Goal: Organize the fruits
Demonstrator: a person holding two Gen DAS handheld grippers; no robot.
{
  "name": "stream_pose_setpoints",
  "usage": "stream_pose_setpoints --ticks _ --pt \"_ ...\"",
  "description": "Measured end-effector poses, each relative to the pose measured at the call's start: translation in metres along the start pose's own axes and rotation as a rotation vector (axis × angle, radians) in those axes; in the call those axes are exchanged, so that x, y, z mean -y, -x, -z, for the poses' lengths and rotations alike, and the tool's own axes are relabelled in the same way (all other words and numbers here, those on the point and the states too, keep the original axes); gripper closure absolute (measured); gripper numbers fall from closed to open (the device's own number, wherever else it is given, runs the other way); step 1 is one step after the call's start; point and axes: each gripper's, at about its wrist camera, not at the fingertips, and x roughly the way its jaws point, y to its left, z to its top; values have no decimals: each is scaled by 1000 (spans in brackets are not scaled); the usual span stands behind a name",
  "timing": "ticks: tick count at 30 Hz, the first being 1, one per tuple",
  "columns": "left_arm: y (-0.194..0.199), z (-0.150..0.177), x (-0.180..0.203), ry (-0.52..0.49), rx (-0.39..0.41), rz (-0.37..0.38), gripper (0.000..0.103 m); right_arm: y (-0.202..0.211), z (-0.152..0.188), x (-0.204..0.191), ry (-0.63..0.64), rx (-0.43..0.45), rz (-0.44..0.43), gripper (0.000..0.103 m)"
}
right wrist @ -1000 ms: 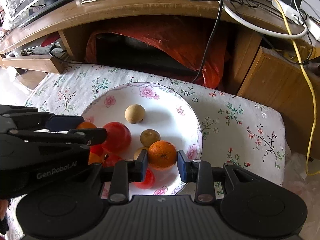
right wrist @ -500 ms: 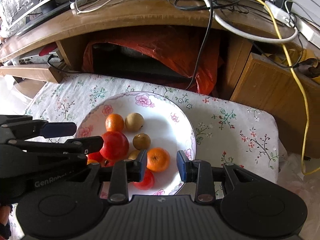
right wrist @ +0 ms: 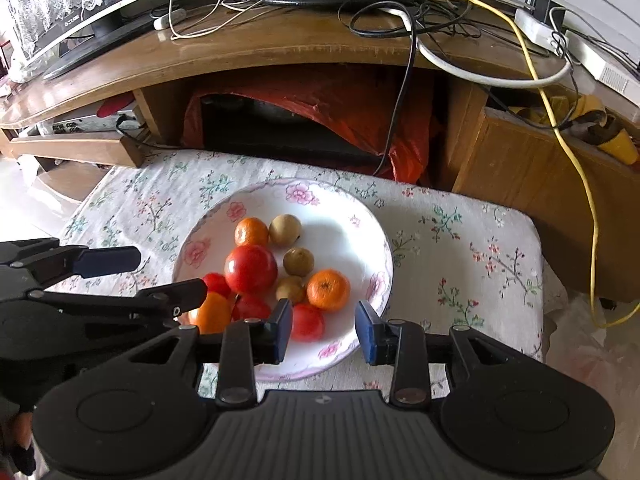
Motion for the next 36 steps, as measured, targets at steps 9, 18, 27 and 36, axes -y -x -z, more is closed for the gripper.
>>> stream_pose_setpoints --ticks 9,18,27,36 --pt "15 19 3 -2 9 -11 33 13 27 -6 -59 -8 -18 67" --pt "27 36 7 -3 15 -13 29 25 49 -7 -105 -1 -14 67" --pt "35 54 11 -1 15 -21 26 31 67 -6 -145 -6 -10 67" --pt "43 72 9 38 8 -26 19 40 86 -8 -172 -7 -24 67"
